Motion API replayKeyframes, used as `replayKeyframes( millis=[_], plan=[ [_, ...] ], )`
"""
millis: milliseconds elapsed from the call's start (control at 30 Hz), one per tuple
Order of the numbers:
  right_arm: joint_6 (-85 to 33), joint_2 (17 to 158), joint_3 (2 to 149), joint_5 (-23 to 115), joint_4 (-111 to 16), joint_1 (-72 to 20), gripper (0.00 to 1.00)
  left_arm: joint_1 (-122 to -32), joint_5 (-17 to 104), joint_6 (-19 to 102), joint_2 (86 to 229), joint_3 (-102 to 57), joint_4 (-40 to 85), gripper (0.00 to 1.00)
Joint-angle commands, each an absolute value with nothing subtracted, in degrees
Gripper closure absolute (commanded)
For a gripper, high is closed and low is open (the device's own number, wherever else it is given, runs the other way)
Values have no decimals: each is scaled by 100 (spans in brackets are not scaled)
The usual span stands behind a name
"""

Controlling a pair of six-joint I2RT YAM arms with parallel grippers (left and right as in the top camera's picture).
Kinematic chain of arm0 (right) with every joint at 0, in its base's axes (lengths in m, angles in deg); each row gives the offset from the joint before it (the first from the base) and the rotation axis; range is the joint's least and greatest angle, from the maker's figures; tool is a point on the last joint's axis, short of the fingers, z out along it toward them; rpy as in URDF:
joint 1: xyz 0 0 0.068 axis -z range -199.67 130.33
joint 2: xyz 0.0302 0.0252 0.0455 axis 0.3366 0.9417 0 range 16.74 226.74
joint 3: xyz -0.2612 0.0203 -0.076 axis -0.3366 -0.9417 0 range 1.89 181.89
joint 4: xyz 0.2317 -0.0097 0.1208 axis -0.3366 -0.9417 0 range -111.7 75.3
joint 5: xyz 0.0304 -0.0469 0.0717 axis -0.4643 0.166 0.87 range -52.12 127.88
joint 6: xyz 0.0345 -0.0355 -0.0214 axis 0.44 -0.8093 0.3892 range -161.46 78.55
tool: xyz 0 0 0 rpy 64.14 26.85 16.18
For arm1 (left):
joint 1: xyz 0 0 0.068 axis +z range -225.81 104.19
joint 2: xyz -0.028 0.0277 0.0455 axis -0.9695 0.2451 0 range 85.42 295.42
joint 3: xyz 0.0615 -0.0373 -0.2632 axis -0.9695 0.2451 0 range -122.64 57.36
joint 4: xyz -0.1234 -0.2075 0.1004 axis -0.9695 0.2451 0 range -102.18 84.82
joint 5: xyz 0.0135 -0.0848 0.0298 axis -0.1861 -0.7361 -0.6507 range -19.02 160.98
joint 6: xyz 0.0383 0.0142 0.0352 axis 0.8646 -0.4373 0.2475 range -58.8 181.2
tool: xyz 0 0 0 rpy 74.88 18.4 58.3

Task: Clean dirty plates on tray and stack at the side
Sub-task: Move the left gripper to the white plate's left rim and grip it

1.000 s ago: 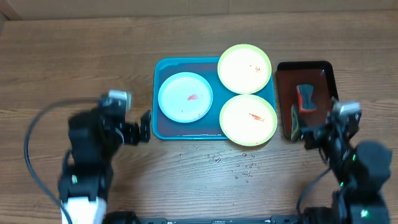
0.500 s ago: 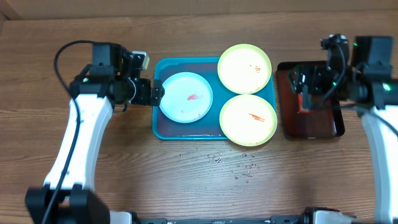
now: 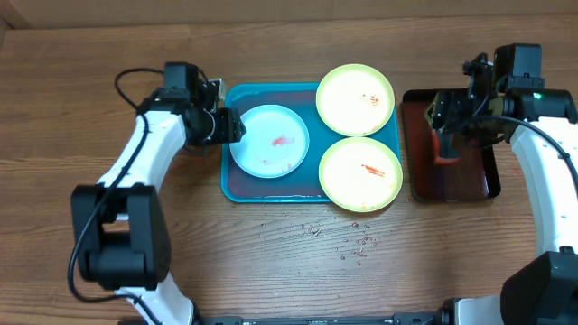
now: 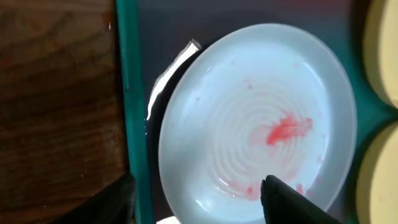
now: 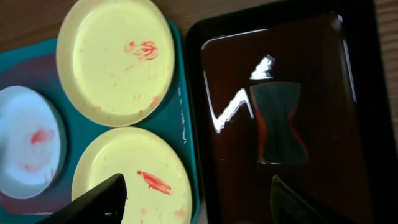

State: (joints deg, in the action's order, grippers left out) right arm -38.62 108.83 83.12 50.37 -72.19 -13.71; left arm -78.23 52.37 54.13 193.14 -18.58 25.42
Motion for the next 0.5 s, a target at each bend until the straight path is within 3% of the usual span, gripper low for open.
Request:
replayKeyframes(
  millis=[0,467],
  plan=[
    [-3539,10837,8456,4495,-7228,-1347,25,-7982,5532,5040,19775,-1952,2518,39],
    [-3541,10837,8445,4493,-7357,-1347,26,-8214,6605,4740,19941,-1952,2529,51]
  ],
)
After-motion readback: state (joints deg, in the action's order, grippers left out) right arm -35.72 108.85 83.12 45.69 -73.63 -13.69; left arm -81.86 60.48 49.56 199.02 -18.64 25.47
